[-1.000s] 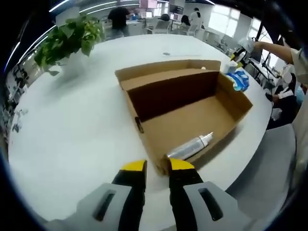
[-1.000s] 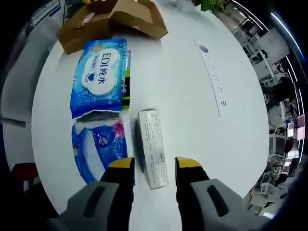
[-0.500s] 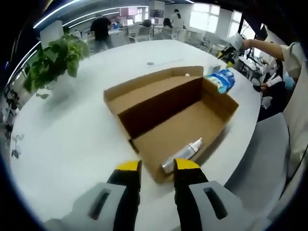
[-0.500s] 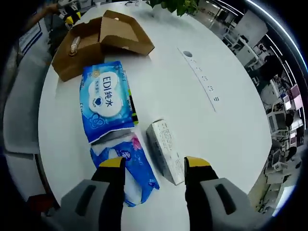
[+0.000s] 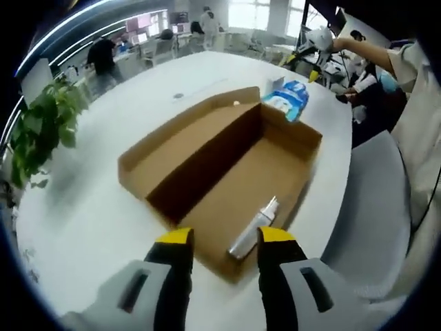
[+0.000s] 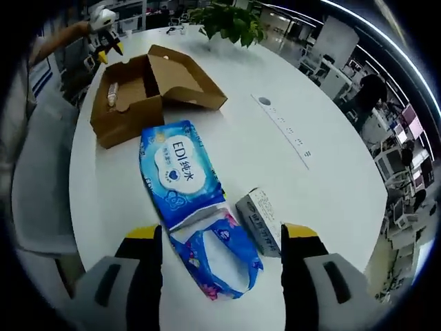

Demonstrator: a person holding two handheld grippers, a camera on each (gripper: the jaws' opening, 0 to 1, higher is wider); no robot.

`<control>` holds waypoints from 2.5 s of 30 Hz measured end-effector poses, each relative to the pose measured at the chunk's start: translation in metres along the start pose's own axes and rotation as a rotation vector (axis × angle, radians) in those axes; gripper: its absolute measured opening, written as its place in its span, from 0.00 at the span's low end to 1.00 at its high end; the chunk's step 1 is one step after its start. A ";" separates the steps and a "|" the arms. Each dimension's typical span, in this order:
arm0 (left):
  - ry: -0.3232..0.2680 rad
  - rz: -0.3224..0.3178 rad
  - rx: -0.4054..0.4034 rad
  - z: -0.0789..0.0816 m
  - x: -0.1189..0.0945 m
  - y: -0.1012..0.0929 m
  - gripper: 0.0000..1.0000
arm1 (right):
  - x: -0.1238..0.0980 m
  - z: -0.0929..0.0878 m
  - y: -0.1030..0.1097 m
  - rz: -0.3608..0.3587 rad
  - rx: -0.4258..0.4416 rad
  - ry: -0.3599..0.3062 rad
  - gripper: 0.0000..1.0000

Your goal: Operate the shoe box by opening the lid, removing the specified soft item, and placing it in the target area until the item is outside and the box remains undamaged.

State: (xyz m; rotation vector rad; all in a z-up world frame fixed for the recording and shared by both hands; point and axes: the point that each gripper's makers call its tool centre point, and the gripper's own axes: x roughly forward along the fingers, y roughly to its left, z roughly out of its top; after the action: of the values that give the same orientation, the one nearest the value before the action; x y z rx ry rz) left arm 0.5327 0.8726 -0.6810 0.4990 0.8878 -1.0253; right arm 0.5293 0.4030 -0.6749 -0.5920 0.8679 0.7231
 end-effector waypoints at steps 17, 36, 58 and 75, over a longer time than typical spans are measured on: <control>0.119 -0.149 0.215 0.000 0.024 -0.010 0.39 | -0.032 0.021 0.043 -0.060 0.157 -0.174 0.87; 0.295 -0.288 0.490 -0.013 0.064 -0.020 0.41 | -0.050 0.017 0.088 -0.075 0.296 -0.247 0.96; 0.471 -0.426 0.582 -0.040 0.088 -0.023 0.45 | -0.056 0.001 0.102 -0.117 0.394 -0.279 0.96; 0.452 -0.430 0.589 -0.046 0.101 -0.026 0.38 | -0.055 -0.003 0.102 -0.125 0.415 -0.279 0.96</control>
State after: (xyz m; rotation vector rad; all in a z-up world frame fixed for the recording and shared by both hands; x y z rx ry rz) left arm 0.5141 0.8416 -0.7893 1.0974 1.1161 -1.6189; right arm 0.4248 0.4462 -0.6479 -0.1665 0.6866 0.4781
